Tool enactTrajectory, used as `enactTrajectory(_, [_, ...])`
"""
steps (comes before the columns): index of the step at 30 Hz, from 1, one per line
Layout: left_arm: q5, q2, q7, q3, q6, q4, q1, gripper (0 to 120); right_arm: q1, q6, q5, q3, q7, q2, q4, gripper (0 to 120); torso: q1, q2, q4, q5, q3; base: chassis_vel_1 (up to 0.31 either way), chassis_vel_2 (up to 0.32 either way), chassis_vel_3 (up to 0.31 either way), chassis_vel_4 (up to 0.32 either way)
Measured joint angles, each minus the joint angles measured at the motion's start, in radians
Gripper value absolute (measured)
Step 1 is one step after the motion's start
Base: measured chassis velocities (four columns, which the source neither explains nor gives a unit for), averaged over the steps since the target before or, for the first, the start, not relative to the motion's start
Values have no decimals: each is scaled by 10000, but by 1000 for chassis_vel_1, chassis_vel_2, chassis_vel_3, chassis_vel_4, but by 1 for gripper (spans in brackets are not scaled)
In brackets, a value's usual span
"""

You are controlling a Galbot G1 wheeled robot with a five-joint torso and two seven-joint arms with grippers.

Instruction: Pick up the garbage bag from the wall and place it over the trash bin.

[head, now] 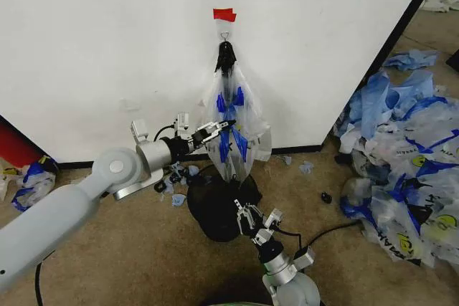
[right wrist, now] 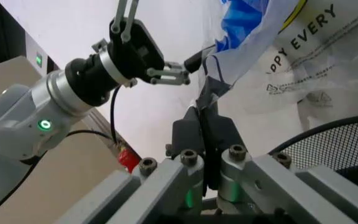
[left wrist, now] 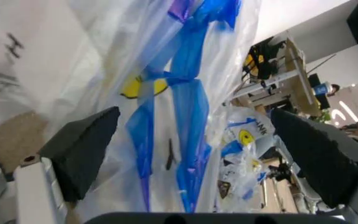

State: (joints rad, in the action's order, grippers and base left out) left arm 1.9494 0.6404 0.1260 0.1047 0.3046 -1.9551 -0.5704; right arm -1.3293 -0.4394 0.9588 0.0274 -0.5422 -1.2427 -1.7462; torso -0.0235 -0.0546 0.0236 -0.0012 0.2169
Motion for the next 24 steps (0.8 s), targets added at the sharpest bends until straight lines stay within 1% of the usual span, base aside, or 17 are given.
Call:
enactTrajectory(7, [-55,-64,-43,-185,-13,-78,-227,97,-2,0,-10,-30,-6,-26,2,0,0,0,0,0,0,0,0,0,0])
enactTrajectory(11, [-43,47,6,-197,-37,-159,-183,96,-15,-6,-21,-29,-14,-24,7,0,0,0,0,0,0,0,0,0,0])
enactTrajectory(24, [5,214,195,93,-77,-190,125,96,-150,-13,-41,40,-27,10,-150,0,0,0,1,1,0,0,0,0,0])
